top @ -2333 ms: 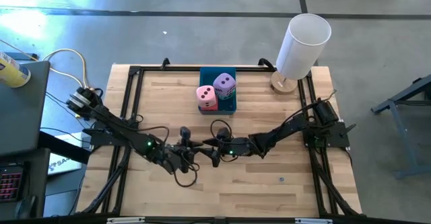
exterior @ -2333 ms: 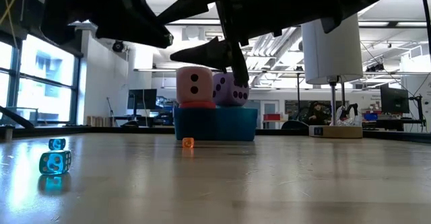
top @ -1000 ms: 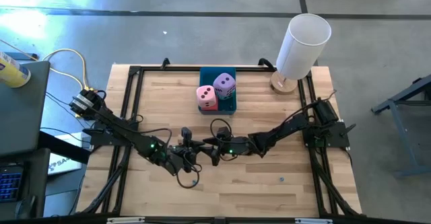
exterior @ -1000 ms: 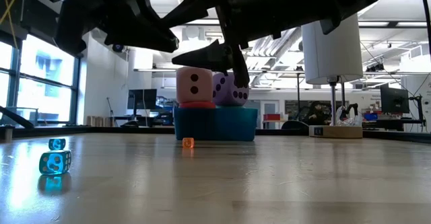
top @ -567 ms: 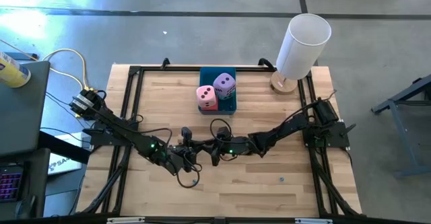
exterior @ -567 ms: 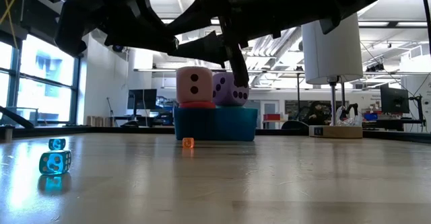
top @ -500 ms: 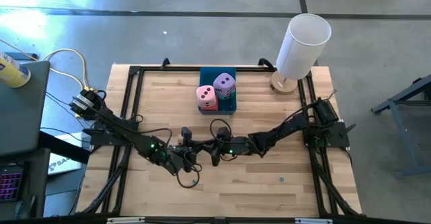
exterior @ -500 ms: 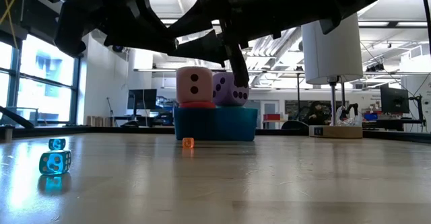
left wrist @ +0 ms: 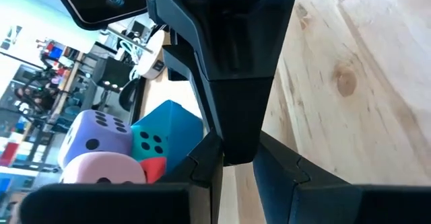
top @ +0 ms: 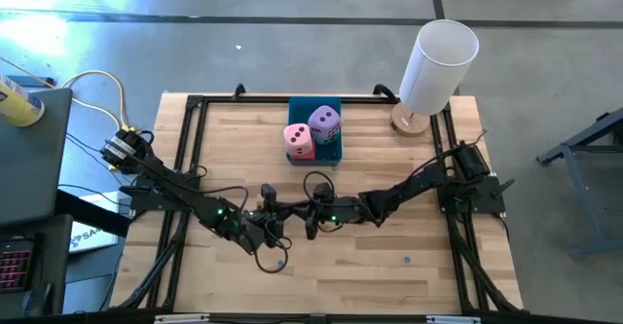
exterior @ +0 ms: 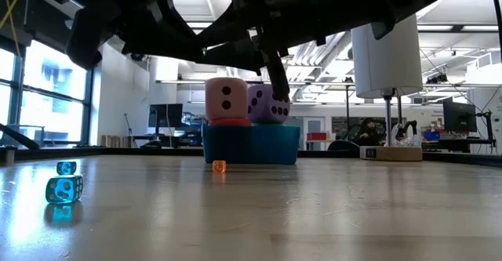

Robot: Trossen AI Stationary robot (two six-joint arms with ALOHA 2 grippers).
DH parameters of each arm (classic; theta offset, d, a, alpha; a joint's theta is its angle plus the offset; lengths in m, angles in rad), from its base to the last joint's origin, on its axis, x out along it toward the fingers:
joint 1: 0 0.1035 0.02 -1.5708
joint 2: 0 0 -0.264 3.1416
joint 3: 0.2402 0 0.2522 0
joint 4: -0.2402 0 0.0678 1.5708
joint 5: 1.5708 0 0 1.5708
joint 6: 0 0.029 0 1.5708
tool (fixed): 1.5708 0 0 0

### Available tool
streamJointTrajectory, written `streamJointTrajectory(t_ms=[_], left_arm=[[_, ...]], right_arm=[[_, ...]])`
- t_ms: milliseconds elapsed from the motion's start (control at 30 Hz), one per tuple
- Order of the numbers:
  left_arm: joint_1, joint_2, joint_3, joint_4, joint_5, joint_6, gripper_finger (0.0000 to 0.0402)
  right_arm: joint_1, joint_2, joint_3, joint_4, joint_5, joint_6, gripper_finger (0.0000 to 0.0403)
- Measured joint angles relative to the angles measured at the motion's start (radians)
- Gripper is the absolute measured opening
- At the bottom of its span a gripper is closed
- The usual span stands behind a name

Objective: Pick & Place Dice
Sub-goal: Put the green die into the blue bin

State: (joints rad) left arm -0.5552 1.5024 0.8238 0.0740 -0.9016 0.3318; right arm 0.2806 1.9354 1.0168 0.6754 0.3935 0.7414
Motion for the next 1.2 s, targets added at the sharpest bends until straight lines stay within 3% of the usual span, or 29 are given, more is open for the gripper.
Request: streamJointTrajectory(t_ms=[233, 700, 867, 1000, 1200], left_arm=[[0.001, 0.0, 0.0, 0.002, 0.013, 0.035, 0.0071], [-0.028, -0.001, 0.001, 0.009, 0.017, 0.038, 0.0163], [-0.04, -0.002, 0.001, 0.006, 0.134, 0.037, 0.0179], [-0.063, -0.002, 0.001, -0.027, 0.165, -0.016, 0.018], [-0.101, -0.002, 0.001, -0.104, 0.295, -0.118, 0.018]], right_arm=[[0.0, 0.0, 0.0, -0.005, 0.0, -0.005, 0.0053], [0.0, 0.003, -0.001, -0.027, -0.005, -0.009, 0.0052], [0.0, 0.004, -0.002, -0.037, -0.007, -0.023, 0.0052], [-0.011, 0.002, -0.002, -0.064, -0.002, -0.063, 0.0052], [-0.04, -0.06, -0.002, -0.244, 0.045, -0.093, 0.0052]])
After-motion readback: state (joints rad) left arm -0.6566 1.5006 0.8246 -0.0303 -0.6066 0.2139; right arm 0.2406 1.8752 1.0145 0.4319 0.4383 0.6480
